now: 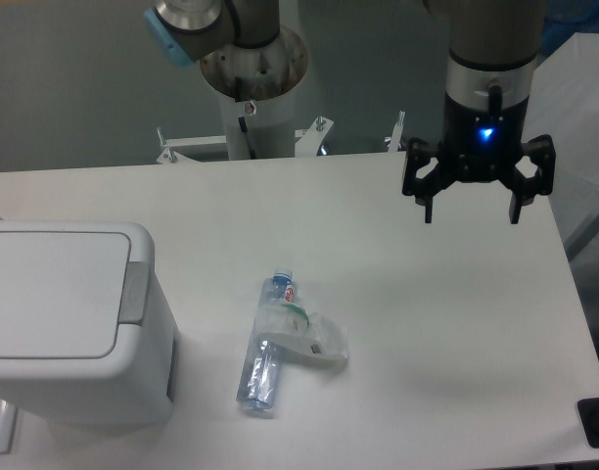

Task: Open the trash can
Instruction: 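Move the open gripper down toward the white trash bin lid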

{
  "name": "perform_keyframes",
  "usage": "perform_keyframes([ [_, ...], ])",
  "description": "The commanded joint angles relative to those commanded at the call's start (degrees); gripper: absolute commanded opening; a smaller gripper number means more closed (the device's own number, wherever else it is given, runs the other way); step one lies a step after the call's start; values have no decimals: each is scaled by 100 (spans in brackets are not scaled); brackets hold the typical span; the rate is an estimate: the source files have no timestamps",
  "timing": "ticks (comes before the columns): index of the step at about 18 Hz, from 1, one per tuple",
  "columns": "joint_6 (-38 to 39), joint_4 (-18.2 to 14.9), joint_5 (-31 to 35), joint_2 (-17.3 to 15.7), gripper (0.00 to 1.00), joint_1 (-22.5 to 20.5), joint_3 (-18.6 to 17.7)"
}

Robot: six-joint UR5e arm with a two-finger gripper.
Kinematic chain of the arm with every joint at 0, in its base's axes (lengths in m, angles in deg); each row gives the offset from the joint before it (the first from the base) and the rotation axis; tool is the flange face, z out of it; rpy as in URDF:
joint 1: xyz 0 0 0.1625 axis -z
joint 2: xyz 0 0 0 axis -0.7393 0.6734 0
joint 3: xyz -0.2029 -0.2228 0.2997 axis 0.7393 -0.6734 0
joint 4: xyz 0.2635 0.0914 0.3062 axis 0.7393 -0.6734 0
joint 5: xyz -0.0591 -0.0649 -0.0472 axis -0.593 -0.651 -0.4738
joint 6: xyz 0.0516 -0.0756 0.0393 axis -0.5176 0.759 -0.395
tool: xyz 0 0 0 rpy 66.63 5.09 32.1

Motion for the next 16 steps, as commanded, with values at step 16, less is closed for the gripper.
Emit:
perform_keyframes([
  [16,991,18,-387,26,100,263,-131],
])
